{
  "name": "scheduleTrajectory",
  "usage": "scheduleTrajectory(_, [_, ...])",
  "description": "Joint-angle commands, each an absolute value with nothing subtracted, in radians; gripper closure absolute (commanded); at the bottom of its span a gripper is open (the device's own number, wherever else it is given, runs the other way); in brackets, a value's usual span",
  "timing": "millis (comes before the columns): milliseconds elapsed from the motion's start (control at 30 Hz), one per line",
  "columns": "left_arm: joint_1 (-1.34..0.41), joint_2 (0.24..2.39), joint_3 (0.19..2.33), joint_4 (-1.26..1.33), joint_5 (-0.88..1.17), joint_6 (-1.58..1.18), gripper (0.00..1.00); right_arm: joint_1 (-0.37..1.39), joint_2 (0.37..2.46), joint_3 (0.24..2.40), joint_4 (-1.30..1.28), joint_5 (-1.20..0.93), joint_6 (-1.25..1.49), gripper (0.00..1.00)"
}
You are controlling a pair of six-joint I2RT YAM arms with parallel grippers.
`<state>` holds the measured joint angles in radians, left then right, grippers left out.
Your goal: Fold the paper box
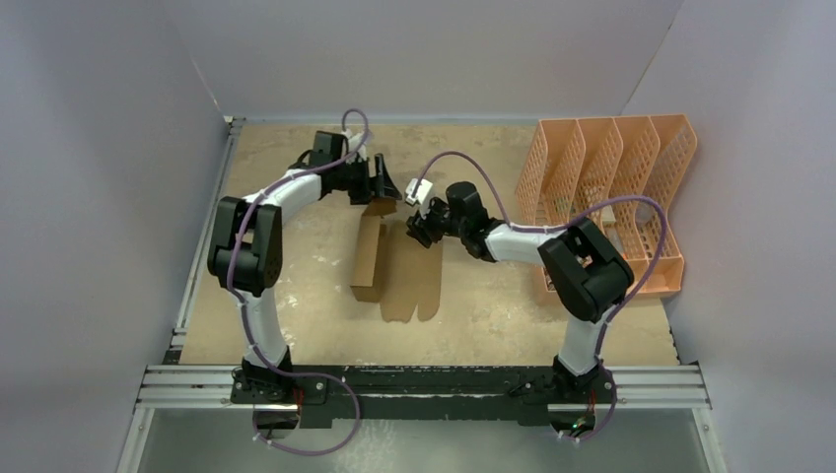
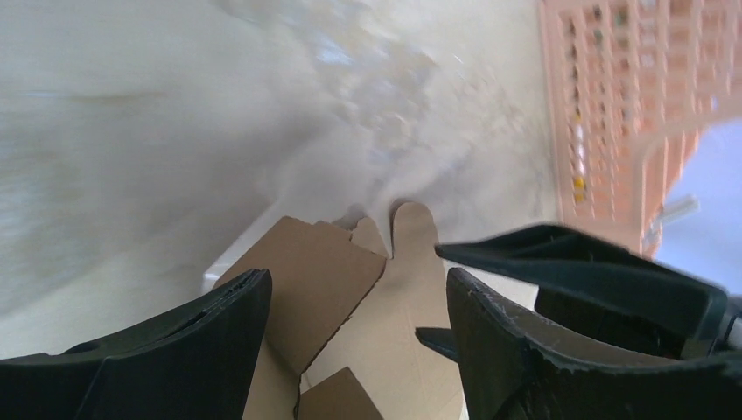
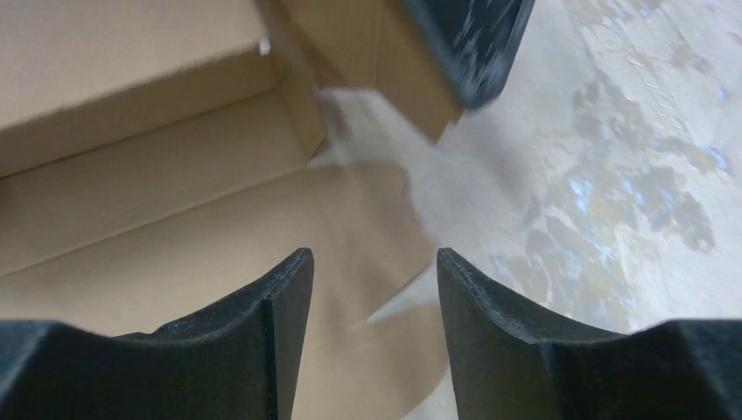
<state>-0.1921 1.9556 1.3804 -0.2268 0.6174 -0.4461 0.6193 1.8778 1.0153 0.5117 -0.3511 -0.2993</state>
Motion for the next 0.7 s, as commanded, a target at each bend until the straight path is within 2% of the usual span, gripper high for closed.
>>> scheduleTrajectory(0, [-0.273, 1.959, 1.443, -0.262, 0.796, -0.362, 0.28, 0.603, 1.727, 0.928, 0.576, -0.275, -0.292, 0.4])
scheduleTrajectory(100, [-0.302, 1.953, 1.462, -0.31, 0.85, -0.32, 0.28, 0.596, 1.658, 0.87, 0.554, -0.27, -0.304, 0.32])
scheduleTrajectory(267, [-0.307, 1.92, 1.501, -0.371, 0.84, -0.294, 0.28, 0.595, 1.559, 0.802, 0.501, -0.26, -0.315, 0.27])
scheduleTrajectory(467, [-0.305, 1.827, 1.513, -0.454, 0.611, -0.329, 0.28, 0.578, 1.575, 0.817, 0.505, -0.281, -0.342, 0.25])
scheduleTrajectory(667, [-0.305, 1.669, 1.373, -0.529, 0.402, -0.374, 0.28, 0.527, 1.694, 0.96, 0.502, -0.35, -0.373, 0.24])
